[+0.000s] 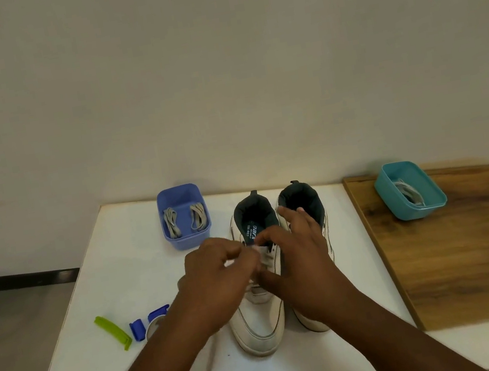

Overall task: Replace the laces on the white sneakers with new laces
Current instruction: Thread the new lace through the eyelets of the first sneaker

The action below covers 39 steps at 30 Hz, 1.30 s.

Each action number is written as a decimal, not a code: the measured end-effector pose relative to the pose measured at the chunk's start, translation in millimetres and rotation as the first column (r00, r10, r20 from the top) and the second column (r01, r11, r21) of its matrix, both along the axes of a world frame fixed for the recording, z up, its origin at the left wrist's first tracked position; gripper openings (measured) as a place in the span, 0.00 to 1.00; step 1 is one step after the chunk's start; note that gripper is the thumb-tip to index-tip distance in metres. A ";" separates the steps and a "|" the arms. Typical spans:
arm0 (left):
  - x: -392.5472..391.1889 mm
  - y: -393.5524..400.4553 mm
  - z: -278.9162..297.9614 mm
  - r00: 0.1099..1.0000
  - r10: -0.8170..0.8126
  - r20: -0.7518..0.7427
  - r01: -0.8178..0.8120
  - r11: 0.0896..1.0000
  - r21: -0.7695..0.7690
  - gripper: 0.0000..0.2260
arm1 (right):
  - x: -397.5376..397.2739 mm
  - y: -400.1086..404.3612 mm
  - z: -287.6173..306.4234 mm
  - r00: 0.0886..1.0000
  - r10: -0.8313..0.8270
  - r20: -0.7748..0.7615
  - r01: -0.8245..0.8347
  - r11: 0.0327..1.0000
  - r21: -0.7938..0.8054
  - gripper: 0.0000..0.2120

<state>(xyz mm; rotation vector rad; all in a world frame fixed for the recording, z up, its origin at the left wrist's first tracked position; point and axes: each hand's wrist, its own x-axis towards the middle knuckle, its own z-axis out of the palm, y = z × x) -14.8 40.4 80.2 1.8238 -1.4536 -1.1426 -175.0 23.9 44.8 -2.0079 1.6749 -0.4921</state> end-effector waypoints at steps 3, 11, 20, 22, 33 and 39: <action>-0.1 0.2 9.9 0.964 -0.006 -0.266 -0.012 0.998 -0.067 0.08 | 4.4 9.2 12.6 0.995 0.066 0.077 -0.070 0.996 0.051 0.22; -1.3 5.4 10.0 0.687 -0.105 -0.719 -0.019 0.986 -0.163 0.18 | 16.1 18.6 22.8 0.881 0.149 0.448 -0.192 0.980 0.050 0.02; 5.9 2.4 -6.4 0.962 -0.099 -0.256 0.044 0.976 -0.212 0.22 | 1.3 17.3 68.1 0.154 -0.228 0.961 -0.275 0.924 0.264 0.13; 4.6 5.3 -6.3 0.996 -0.006 -0.084 -0.001 0.996 -0.092 0.21 | -1.3 16.4 73.3 0.099 -0.187 0.977 -0.282 0.936 0.208 0.12; 20.1 -1.0 -2.1 0.958 0.202 -0.205 -0.134 0.943 0.304 0.07 | -0.4 18.3 57.5 0.378 -0.053 0.924 -0.224 0.964 0.147 0.12; 36.7 1.7 -33.1 0.932 0.066 0.356 -0.077 0.997 0.016 0.09 | -11.5 10.9 70.5 -0.050 -0.086 0.995 0.104 0.990 0.091 0.15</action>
